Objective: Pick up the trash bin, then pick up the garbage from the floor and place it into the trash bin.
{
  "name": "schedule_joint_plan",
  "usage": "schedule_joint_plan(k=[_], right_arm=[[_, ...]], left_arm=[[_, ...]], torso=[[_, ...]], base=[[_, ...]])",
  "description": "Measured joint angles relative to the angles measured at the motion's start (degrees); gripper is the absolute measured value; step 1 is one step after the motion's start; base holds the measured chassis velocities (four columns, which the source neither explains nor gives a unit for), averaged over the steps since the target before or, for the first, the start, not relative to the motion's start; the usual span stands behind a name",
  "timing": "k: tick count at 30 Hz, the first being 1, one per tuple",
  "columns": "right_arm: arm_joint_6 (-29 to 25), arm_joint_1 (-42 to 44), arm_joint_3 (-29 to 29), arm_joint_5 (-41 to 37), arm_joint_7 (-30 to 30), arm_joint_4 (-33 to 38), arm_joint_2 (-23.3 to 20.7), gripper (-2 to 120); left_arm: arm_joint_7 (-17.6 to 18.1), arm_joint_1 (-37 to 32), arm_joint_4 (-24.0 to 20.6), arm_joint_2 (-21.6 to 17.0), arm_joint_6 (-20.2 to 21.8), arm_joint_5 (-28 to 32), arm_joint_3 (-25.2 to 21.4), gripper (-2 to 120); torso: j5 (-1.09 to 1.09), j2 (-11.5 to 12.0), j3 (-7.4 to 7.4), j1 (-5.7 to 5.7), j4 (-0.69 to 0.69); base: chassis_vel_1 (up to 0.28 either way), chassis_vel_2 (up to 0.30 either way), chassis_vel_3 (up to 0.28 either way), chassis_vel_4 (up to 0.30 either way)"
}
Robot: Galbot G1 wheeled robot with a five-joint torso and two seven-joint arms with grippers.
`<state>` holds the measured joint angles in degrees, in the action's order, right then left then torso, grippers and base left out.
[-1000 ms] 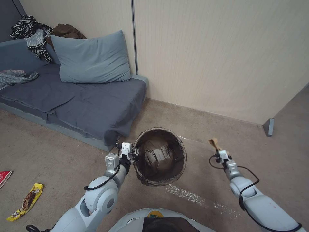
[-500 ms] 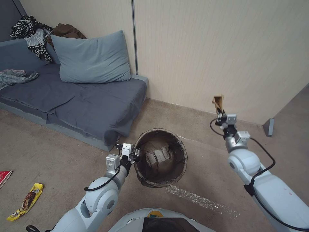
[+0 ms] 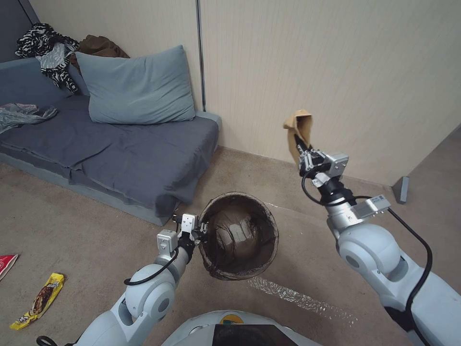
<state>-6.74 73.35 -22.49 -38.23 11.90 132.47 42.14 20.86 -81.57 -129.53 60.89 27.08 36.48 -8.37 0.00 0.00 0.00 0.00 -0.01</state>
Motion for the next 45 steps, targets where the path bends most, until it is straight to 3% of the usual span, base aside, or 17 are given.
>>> schedule_joint_plan(k=[7,14,22,29,45], right_arm=[[-0.2,0.2,3.7,-1.6,-3.6,2.9,-5.0,0],[-0.9,-4.2,12.5,-1.6,-6.7,2.8,-8.5,0],[-1.7,-7.0,20.5,0.8,-8.9,1.2,-9.3,0],[-2.2,-7.1,26.9,4.5,-9.4,-1.4,-7.3,0],[-2.3,-5.3,31.2,6.8,-9.7,-3.6,-7.7,0]], left_arm=[[0.1,0.1,0.0,-0.1,0.3,0.0,0.2,0],[0.1,-0.2,0.0,0.1,0.3,-0.3,0.5,0],[0.1,-0.3,0.0,0.1,0.4,-0.3,0.5,0],[0.2,0.3,0.0,0.3,0.6,-0.2,0.5,0],[0.4,0.8,0.4,0.6,0.8,0.0,0.4,0]], torso=[[0.0,0.0,0.0,0.0,0.01],[0.0,0.0,0.0,0.0,0.01],[0.0,0.0,0.0,0.0,0.01],[0.0,0.0,0.0,0.0,0.0],[0.0,0.0,0.0,0.0,0.01]], base=[[0.0,0.0,0.0,0.0],[0.0,0.0,0.0,0.0],[0.0,0.0,0.0,0.0],[0.0,0.0,0.0,0.0],[0.0,0.0,0.0,0.0]])
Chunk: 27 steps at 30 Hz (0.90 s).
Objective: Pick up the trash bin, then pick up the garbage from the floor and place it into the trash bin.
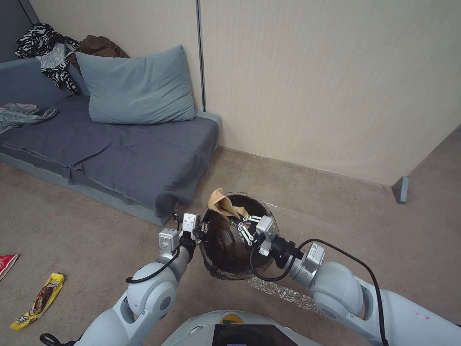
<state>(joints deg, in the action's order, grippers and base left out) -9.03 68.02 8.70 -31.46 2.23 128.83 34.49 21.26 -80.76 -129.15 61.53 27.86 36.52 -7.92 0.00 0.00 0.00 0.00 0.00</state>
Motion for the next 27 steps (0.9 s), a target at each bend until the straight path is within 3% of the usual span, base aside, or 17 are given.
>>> schedule_joint_plan(k=[17,27], right_arm=[[-0.3,-0.8,1.7,1.6,0.2,-5.0,1.6,2],[0.1,-1.1,1.8,1.8,0.7,-5.1,1.5,41]], left_arm=[[0.0,0.6,0.3,0.1,0.0,0.3,0.1,0],[0.0,0.9,0.6,0.3,0.0,0.5,0.2,0]], torso=[[0.0,0.0,0.0,0.0,0.0],[0.0,0.0,0.0,0.0,0.0]], base=[[0.0,0.0,0.0,0.0],[0.0,0.0,0.0,0.0]])
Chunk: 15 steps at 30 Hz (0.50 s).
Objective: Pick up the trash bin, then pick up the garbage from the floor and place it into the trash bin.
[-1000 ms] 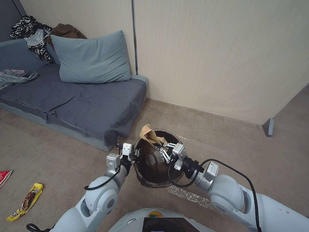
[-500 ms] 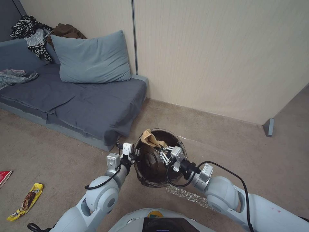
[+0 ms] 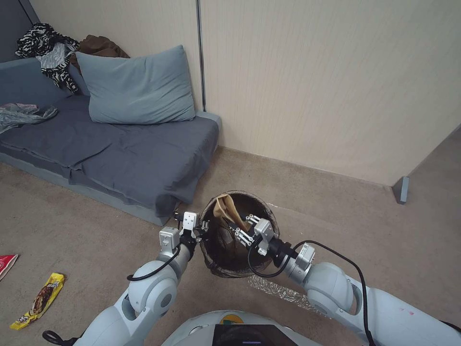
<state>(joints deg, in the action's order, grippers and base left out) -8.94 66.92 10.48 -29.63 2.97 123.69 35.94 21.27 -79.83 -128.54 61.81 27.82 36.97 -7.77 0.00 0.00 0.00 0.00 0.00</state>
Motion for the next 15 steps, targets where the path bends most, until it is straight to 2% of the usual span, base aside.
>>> schedule_joint_plan(k=[2,4,5,8,9,15], right_arm=[[0.0,0.1,0.0,0.1,0.0,0.1,-0.1,44],[0.0,0.4,-0.2,0.1,0.1,0.3,-0.3,56],[0.0,0.4,-0.2,0.1,0.1,0.3,-0.3,56],[0.0,0.4,-0.5,0.1,0.3,0.6,-0.5,71],[0.0,0.4,-0.5,0.1,0.3,0.6,-0.5,71],[0.1,0.9,-2.6,-0.3,1.0,2.1,-0.3,95]], left_arm=[[0.0,0.1,0.1,0.0,0.0,0.0,0.0,0],[0.0,0.2,0.2,0.0,0.0,0.1,0.0,0],[0.0,0.2,0.2,0.0,0.0,0.1,0.0,0],[0.0,0.3,0.3,0.0,0.0,0.2,0.0,0],[0.0,0.3,0.3,0.0,0.0,0.2,0.0,0],[0.1,0.3,0.3,-0.1,0.0,0.4,0.0,0]], torso=[[0.0,0.0,0.0,0.0,0.0],[0.0,0.0,0.0,0.0,0.0],[0.0,0.0,0.0,0.0,0.0],[0.0,0.0,0.0,0.0,0.0],[0.0,0.0,0.0,0.0,0.0],[0.0,0.0,0.0,0.0,0.0]], base=[[0.0,0.0,0.0,0.0],[0.0,0.0,0.0,0.0],[0.0,0.0,0.0,0.0],[0.0,0.0,0.0,0.0],[0.0,0.0,0.0,0.0],[0.0,0.0,0.0,0.0]])
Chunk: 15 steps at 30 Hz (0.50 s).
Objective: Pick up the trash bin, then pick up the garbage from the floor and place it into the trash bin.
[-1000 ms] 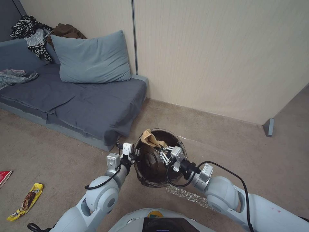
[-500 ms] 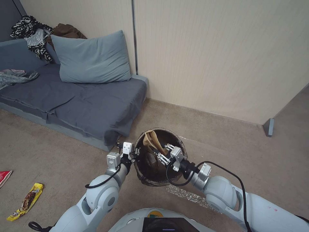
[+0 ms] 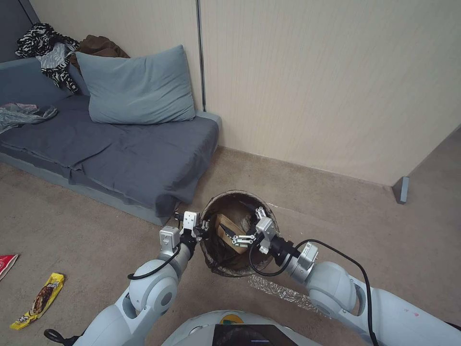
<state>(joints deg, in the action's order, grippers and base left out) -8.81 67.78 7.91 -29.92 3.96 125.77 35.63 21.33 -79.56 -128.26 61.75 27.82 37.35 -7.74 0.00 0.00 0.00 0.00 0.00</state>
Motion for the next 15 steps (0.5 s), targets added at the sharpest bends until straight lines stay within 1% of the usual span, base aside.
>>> schedule_joint_plan(k=[1,2,3,5,7,8,11,12,15], right_arm=[[0.0,0.0,0.0,0.0,0.0,0.0,0.0,95],[0.0,0.0,-0.6,-0.3,0.2,0.4,0.1,98],[0.1,0.0,-2.7,-1.3,1.1,1.4,0.3,100],[0.2,0.0,-3.7,-1.8,1.7,1.9,0.5,100],[1.3,0.0,-7.6,-3.2,4.4,3.5,1.3,100],[1.3,0.0,-7.6,-3.2,4.4,3.5,1.3,100],[3.4,-0.2,-12.1,-4.8,9.3,5.1,2.9,100],[3.4,-0.2,-12.1,-4.8,9.3,5.1,2.9,100],[6.0,0.7,-15.7,-5.7,12.4,6.0,4.7,100]], left_arm=[[0.0,0.0,0.0,0.0,0.0,0.0,0.0,0],[0.0,0.0,0.0,0.0,0.0,0.0,0.0,0],[0.0,-0.1,0.0,0.0,0.0,0.0,0.0,0],[0.0,-0.1,0.0,0.0,0.0,0.0,-0.1,0],[0.0,-0.3,0.0,0.0,0.0,-0.1,-0.2,0],[0.0,-0.3,0.0,0.0,0.0,-0.1,-0.2,0],[0.0,-0.5,0.0,0.0,-0.1,-0.5,-0.3,0],[0.0,-0.5,0.0,0.0,-0.1,-0.5,-0.3,0],[0.0,-0.6,0.0,0.0,-0.2,-0.7,-0.5,0]], torso=[[0.0,0.0,0.0,0.0,0.0],[0.0,0.0,0.0,0.0,0.0],[0.0,0.0,0.0,0.0,0.0],[0.0,0.0,0.0,0.0,0.0],[0.0,0.0,0.0,0.0,0.0],[0.0,0.0,0.0,0.0,0.0],[0.0,0.0,0.0,0.0,0.0],[0.0,0.0,0.0,0.0,0.0],[-0.01,0.0,0.0,0.0,0.01]], base=[[0.0,0.0,0.0,0.0],[0.0,0.0,0.0,0.0],[0.0,0.0,0.0,0.0],[0.0,0.0,0.0,0.0],[0.0,0.0,0.0,0.0],[0.0,0.0,0.0,0.0],[0.0,0.0,0.0,0.0],[0.0,0.0,0.0,0.0],[0.0,0.0,0.0,0.0]])
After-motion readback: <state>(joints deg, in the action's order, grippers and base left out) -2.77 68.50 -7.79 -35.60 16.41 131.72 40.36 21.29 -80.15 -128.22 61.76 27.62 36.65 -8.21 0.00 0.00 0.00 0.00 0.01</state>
